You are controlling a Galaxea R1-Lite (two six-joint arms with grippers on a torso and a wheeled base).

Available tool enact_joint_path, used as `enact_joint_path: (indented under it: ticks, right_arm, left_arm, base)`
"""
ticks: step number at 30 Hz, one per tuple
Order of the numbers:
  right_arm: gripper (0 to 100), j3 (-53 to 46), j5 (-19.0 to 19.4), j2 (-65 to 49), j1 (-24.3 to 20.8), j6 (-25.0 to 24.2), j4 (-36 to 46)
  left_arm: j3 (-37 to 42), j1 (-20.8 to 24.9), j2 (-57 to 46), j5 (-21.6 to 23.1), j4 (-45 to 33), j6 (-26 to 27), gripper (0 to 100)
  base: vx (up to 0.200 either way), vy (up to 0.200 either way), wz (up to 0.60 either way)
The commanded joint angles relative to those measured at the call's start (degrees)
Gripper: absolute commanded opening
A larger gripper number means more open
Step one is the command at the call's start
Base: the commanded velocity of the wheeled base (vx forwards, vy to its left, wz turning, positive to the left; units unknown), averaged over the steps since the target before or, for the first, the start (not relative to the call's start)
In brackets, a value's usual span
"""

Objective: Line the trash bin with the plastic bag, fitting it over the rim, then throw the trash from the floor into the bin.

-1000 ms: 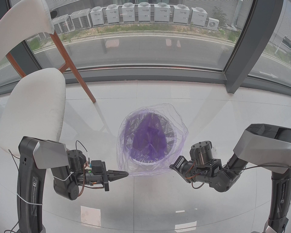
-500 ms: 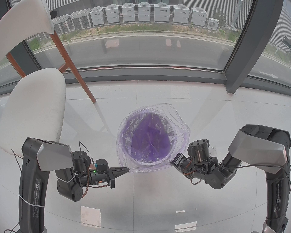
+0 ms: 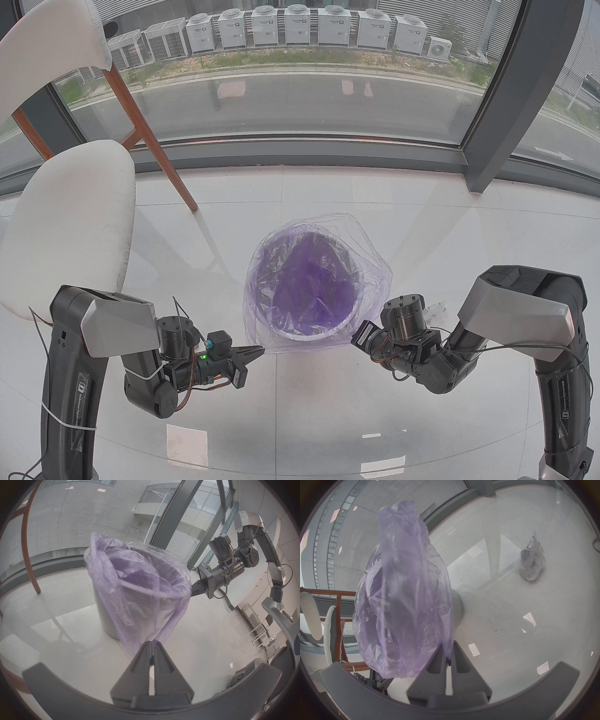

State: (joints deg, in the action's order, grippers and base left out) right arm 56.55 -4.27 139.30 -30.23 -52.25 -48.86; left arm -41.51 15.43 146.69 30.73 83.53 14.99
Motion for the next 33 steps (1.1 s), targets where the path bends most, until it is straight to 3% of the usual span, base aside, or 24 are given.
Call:
enact_joint_path:
  ticks: [1, 5, 6, 11, 19, 28, 29, 33]
  right_arm:
    - [0, 0.0, -0.1, 1.0, 0.0, 0.0, -0.1]
    - [0, -0.5, -0.1, 0.9, 0.4, 0.1, -0.1]
    - [100, -0.5, -0.1, 0.8, 0.5, 0.1, -0.3]
    - [100, -2.8, -0.1, -1.8, 0.5, -0.8, -2.7]
    - [100, -18.7, 2.5, -11.6, -0.1, -0.9, -11.3]
    - [100, -21.9, 6.5, -20.6, 0.3, -0.6, -13.7]
    - [100, -21.5, 7.3, -22.5, 0.5, -0.5, -13.6]
    - [100, -18.9, 10.0, -27.1, 1.7, -0.3, -13.5]
  left_arm:
    - [-0.3, -0.8, -0.4, -0.2, -0.1, 0.0, 0]
    - [-1.3, -1.7, -1.2, -1.1, -0.2, 0.0, 0]
    - [-2.0, -2.2, -1.2, -1.6, -0.2, 0.0, 0]
    - [-3.3, -3.3, -1.3, -1.7, -0.9, 0.1, 0]
    - [2.1, -1.5, -3.9, -1.4, 0.4, 0.1, 0]
    - [4.2, -1.6, -5.6, -1.4, 1.3, 1.3, 0]
    - [4.6, -1.5, -6.2, -1.3, 1.3, 2.2, 100]
    - [6.4, -1.8, -8.3, -1.4, 1.0, 3.0, 100]
  base:
    - [0.000, 0.000, 0.00]
    - [0.000, 0.000, 0.00]
    - [0.000, 0.000, 0.00]
    - [0.000, 0.000, 0.00]
    - [0.000, 0.000, 0.00]
    - [0.000, 0.000, 0.00]
    - [0.000, 0.000, 0.00]
    - [0.000, 0.000, 0.00]
